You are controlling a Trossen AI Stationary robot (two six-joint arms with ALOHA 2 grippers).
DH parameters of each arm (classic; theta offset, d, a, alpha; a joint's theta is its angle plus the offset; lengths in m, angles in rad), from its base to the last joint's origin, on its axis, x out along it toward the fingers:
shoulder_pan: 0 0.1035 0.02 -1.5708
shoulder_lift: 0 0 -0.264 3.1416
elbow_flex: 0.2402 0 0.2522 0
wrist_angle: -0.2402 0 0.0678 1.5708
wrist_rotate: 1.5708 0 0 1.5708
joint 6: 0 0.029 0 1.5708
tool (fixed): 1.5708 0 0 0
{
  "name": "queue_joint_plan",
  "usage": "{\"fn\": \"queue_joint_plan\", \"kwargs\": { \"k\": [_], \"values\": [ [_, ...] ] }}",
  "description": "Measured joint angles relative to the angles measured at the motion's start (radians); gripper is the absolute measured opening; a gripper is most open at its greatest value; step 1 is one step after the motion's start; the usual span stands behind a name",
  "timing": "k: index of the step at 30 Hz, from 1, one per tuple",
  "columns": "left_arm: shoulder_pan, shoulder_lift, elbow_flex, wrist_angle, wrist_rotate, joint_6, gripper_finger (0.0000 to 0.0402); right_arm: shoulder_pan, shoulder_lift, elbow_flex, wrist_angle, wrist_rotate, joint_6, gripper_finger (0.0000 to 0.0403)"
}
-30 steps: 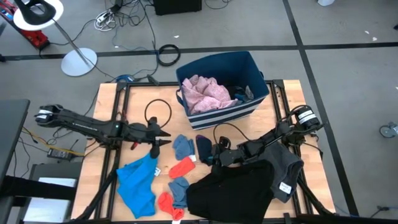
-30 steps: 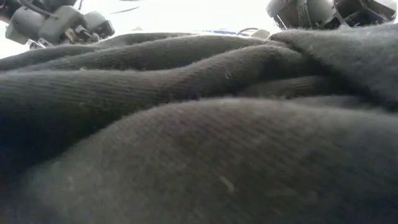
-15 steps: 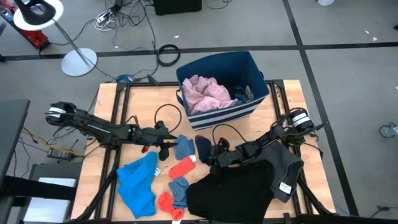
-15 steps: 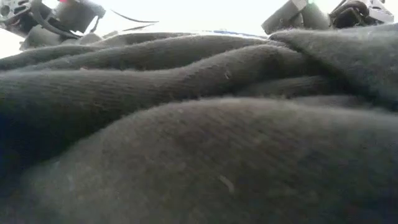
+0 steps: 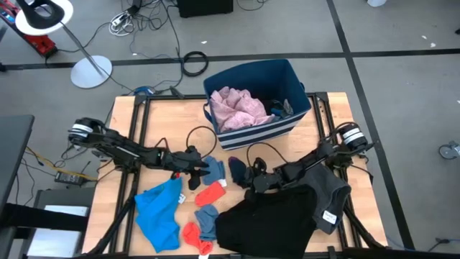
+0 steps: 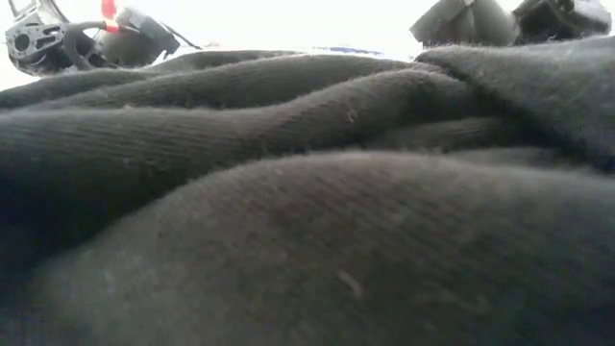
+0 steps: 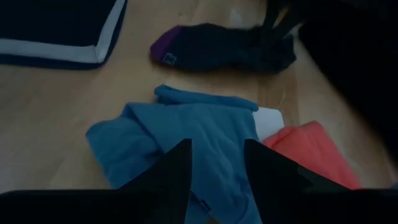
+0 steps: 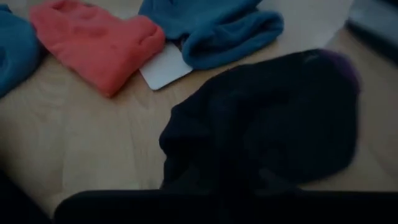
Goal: Sort clothes
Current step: Put the blue sock in the blue laundry bin organizer
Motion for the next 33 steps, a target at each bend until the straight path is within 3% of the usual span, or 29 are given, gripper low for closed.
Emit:
{"fn": "queue_joint_plan", "kwargs": {
  "k": [19, 23, 33],
  "values": [
    [0.0, 0.0, 0.0, -0.001, -0.004, 0.006, 0.0152, 0.121, -0.591, 0.014, -0.395, 0.22, -0.007, 0.0001],
    [0.0, 0.0, 0.0, 0.0, -0.007, 0.021, 0.0152, 0.131, -0.651, 0.119, -0.504, 0.256, -0.078, 0.0001],
    [0.0, 0.0, 0.0, 0.013, -0.019, 0.021, 0.0152, 0.081, -0.659, 0.485, -0.754, 0.374, -0.338, 0.0001]
  ]
}}
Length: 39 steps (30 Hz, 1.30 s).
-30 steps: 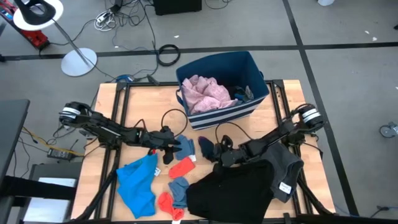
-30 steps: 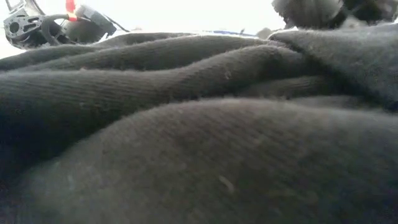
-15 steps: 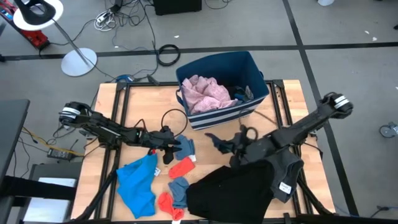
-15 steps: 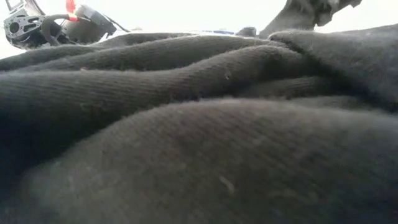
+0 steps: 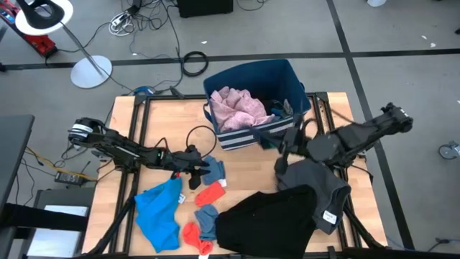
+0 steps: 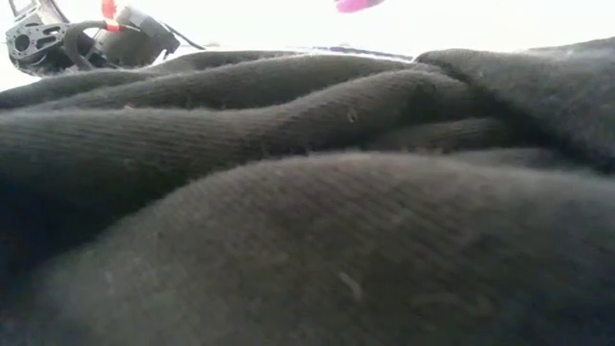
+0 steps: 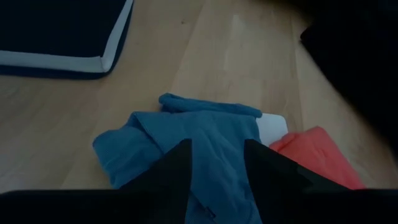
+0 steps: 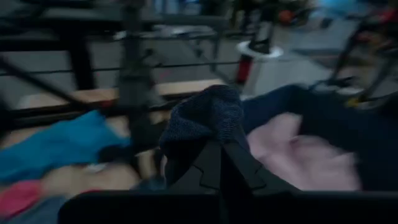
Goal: Sort clothes
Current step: Put the blue sock in the blue laundry bin organizer
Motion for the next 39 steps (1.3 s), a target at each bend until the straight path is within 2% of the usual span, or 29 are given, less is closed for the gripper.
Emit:
{"fn": "queue_joint_plan", "kwargs": {
  "k": [5, 11, 13, 17, 26, 32, 39],
  "values": [
    [0.0, 0.0, 0.0, 0.007, 0.0, 0.002, 0.0152, -0.092, -0.026, 0.089, -0.068, 0.055, -0.071, 0.0001],
    [0.0, 0.0, 0.0, 0.007, 0.0, 0.002, 0.0152, -0.271, -0.093, 0.104, -0.143, 0.045, -0.073, 0.0002],
    [0.0, 0.0, 0.0, 0.007, 0.0, 0.002, 0.0152, -0.342, -0.112, 0.104, -0.183, 0.0, -0.042, 0.0001],
    [0.0, 0.0, 0.0, 0.007, 0.0, 0.003, 0.0152, -0.503, -0.133, 0.104, -0.262, -0.158, 0.031, 0.0002],
    [0.0, 0.0, 0.0, 0.007, 0.0, 0.003, 0.0152, -0.771, -0.11, 0.103, -0.304, -0.432, 0.052, 0.0003],
    [0.0, 0.0, 0.0, 0.008, 0.0, 0.001, 0.0152, -0.884, -0.074, 0.094, -0.332, -0.513, 0.054, 0.0004],
    [0.0, 0.0, 0.0, 0.008, -0.005, 0.0, 0.0152, -0.989, -0.074, 0.013, -0.332, -0.597, 0.08, 0.0004]
  ]
}}
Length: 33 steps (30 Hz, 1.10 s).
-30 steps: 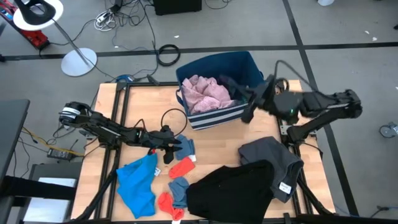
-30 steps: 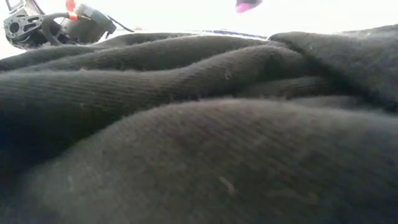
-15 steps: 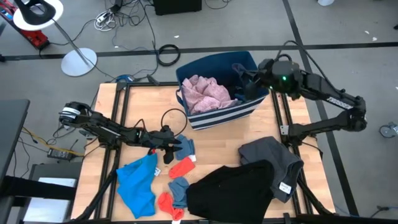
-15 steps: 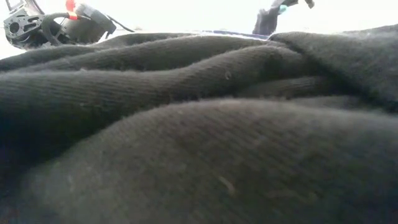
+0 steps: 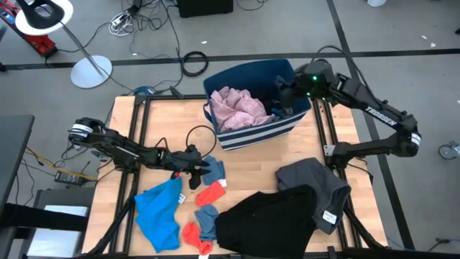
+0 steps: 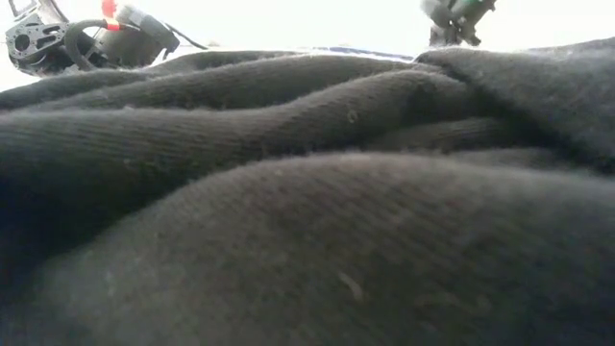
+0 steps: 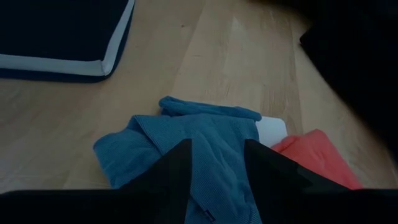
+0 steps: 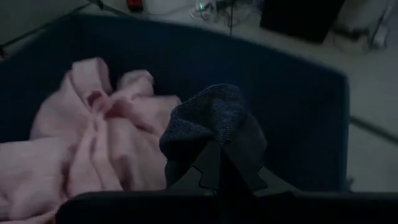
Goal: Sort clothes
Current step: Put the blue sock in the blue laundry bin organizer, then put the top gray sock in the blue laundry bin organizer
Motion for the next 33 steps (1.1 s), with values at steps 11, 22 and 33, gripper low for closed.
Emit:
{"fn": "queue_joint_plan", "kwargs": {
  "k": [11, 22, 33],
  "values": [
    [0.0, 0.0, 0.0, 0.0, -0.009, 0.0, 0.0152, -0.039, 0.0, -0.148, 0.091, -0.045, 0.019, 0.0025],
    [0.0, 0.0, 0.0, 0.0, -0.011, -0.001, 0.0152, -0.04, 0.0, -0.17, 0.103, -0.042, 0.036, 0.0081],
    [0.0, 0.0, 0.0, 0.0, -0.014, -0.002, 0.0152, -0.04, 0.0, -0.17, 0.1, -0.05, 0.035, 0.0088]
  ]
}}
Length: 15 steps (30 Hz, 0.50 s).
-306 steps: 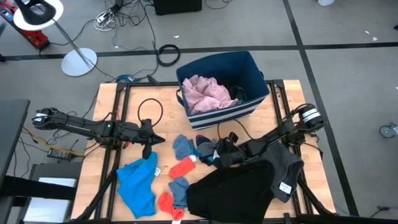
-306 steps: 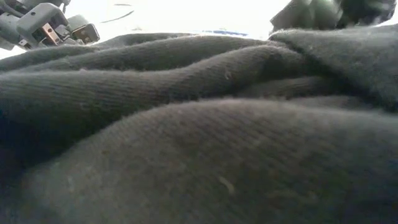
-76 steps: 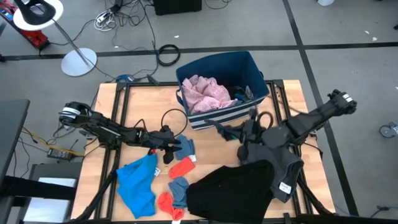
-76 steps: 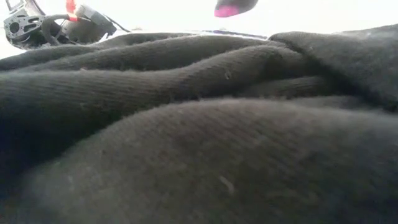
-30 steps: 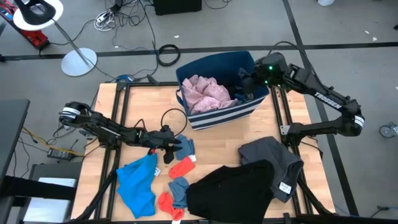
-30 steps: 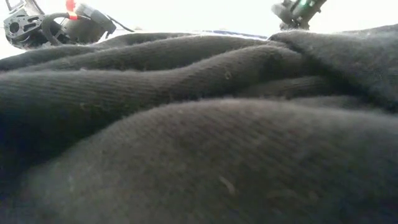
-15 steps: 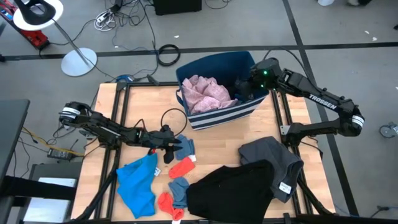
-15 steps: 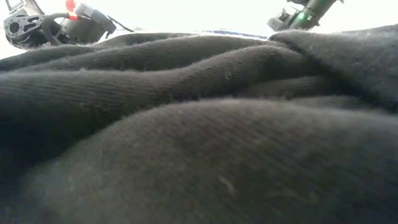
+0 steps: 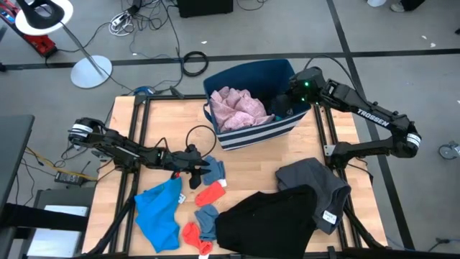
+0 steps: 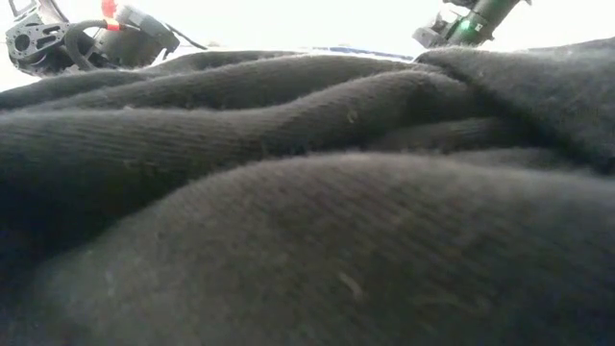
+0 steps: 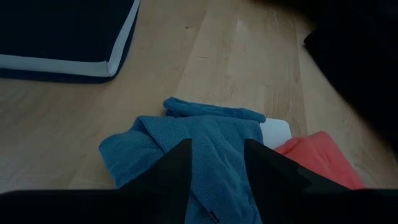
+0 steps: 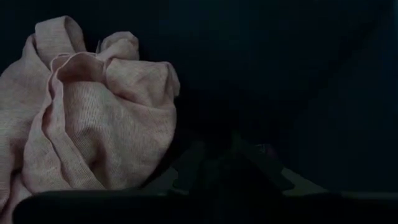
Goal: Sort clothes
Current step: Put the top gray sock in the blue laundry bin organizer
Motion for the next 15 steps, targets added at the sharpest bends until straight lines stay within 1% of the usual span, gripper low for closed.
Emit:
{"fn": "queue_joint_plan", "kwargs": {
  "k": [6, 10, 15],
  "values": [
    [0.0, 0.0, 0.0, 0.0, 0.0, -0.005, 0.0152, 0.0, -0.037, 0.0, -0.003, 0.0, -0.029, 0.0089],
    [0.0, 0.0, 0.0, 0.0, 0.0, -0.005, 0.0152, 0.015, -0.107, 0.0, -0.003, -0.005, -0.035, 0.0088],
    [0.0, 0.0, 0.0, 0.0, -0.011, -0.005, 0.0152, 0.072, -0.214, 0.0, -0.017, -0.058, -0.035, 0.0089]
  ]
}}
